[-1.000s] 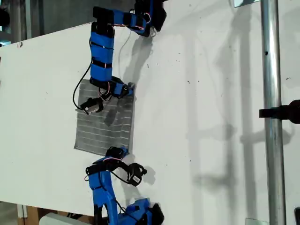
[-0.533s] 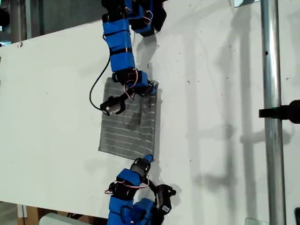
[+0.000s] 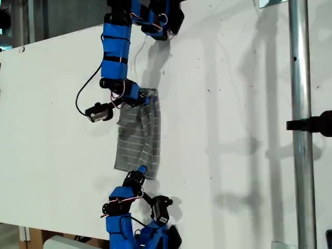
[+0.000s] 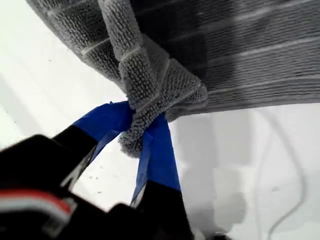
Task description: Grasp corners of a towel and fold twice.
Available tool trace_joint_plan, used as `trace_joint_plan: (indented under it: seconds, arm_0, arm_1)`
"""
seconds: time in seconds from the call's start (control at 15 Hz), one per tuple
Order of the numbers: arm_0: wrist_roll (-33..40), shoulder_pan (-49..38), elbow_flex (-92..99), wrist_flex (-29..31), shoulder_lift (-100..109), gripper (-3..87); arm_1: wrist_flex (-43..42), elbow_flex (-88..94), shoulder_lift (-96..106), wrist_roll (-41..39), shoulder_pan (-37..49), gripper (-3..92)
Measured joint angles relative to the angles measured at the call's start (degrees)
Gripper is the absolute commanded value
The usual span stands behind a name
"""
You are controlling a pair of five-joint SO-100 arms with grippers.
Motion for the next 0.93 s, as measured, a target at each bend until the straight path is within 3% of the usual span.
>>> trace_joint_plan:
  seconds: [0.2, 0.47, 0.67, 0.93]
  arm_0:
    - [12.2, -15.2, -10.8, 0.9, -11.6, -2.8]
    - [22.1, -22.4, -35.5, 9.9, -21.4, -2.8]
    - [22.4, -22.8, -39.8, 12.7, -21.4, -2.8]
    - [18.3, -21.1, -29.5, 9.5, -16.9, -2.8]
  arm_1:
    - [-3.6, 0.4, 0.0, -10.6, 15.6, -0.2]
    - [-0.4, -5.8, 4.7, -19.1, 25.8, -0.2]
    - [0.5, -6.9, 12.5, -21.0, 25.9, -0.2]
    - [-3.3, 2.5, 18.0, -18.9, 22.8, -0.2]
